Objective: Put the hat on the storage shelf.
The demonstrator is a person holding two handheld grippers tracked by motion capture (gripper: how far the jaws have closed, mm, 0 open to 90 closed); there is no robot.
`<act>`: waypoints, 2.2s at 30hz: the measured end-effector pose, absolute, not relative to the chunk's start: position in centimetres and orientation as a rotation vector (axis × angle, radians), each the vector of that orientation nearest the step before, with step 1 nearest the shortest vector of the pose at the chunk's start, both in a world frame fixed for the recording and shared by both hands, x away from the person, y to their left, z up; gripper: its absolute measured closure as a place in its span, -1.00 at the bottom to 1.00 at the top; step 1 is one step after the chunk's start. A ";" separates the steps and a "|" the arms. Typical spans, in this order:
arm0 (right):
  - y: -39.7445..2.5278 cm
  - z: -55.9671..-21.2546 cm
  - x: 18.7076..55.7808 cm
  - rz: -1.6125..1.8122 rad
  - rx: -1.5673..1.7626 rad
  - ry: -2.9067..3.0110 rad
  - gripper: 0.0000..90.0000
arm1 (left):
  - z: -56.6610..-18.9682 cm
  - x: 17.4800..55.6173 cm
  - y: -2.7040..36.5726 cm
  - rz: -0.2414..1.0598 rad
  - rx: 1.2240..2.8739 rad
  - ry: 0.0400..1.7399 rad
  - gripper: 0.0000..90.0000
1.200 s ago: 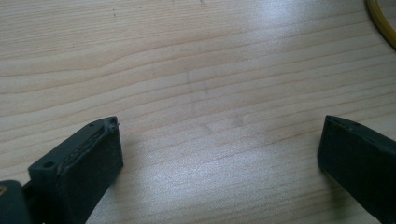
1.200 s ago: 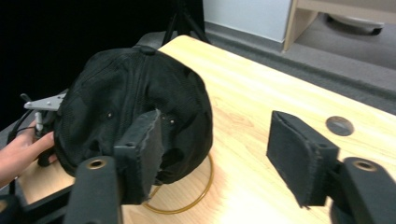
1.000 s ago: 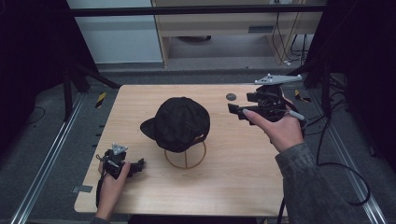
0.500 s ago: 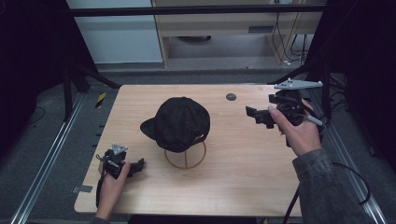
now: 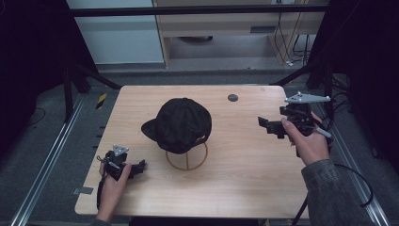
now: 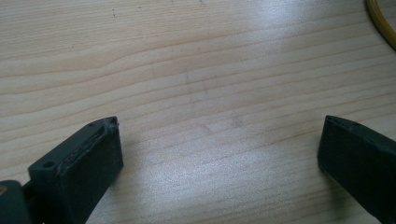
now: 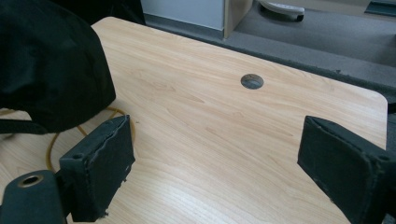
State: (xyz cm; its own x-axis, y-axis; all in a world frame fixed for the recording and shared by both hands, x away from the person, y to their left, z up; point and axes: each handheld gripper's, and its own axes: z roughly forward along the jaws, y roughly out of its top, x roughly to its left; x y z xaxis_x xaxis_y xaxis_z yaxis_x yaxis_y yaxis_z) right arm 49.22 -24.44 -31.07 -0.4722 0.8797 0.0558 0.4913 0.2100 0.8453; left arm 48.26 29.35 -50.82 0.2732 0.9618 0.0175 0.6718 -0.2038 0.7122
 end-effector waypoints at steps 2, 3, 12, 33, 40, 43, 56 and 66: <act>-24.6 -31.5 49.1 1.168 1.270 2.046 -0.76 | -50.8 48.3 29.4 0.634 1.956 1.467 -1.00; -24.7 -31.7 49.1 1.172 1.273 2.044 -0.76 | -50.8 48.3 29.4 0.634 1.956 1.467 -1.00; -25.7 -33.4 48.8 1.169 1.276 2.025 -0.75 | -50.8 48.3 29.4 0.634 1.956 1.467 -1.00; -25.9 -39.6 48.2 1.105 1.322 2.059 -0.74 | -50.8 48.3 29.4 0.634 1.956 1.467 -1.00; -25.4 -41.4 47.9 1.088 1.332 2.090 -0.74 | -50.8 48.3 29.4 0.634 1.956 1.467 -1.00; -25.2 -41.9 47.9 1.081 1.333 2.101 -0.74 | -50.8 48.3 29.4 0.634 1.956 1.466 -1.00; -23.7 -45.6 48.0 1.059 1.356 2.158 -0.74 | -50.8 48.3 29.4 0.634 1.956 1.467 -1.00; -21.3 -47.4 48.5 1.040 1.347 2.211 -0.74 | -50.8 48.3 29.4 0.634 1.956 1.467 -1.00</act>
State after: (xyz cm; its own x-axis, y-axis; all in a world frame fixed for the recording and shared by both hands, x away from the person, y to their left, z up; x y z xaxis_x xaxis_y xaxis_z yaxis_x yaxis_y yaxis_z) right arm 48.46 -21.33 -47.40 -0.4870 0.8700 0.0765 0.6136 0.2786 0.7388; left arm 48.26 29.36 -50.81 0.2733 0.9618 0.0177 0.6719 -0.2040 0.7120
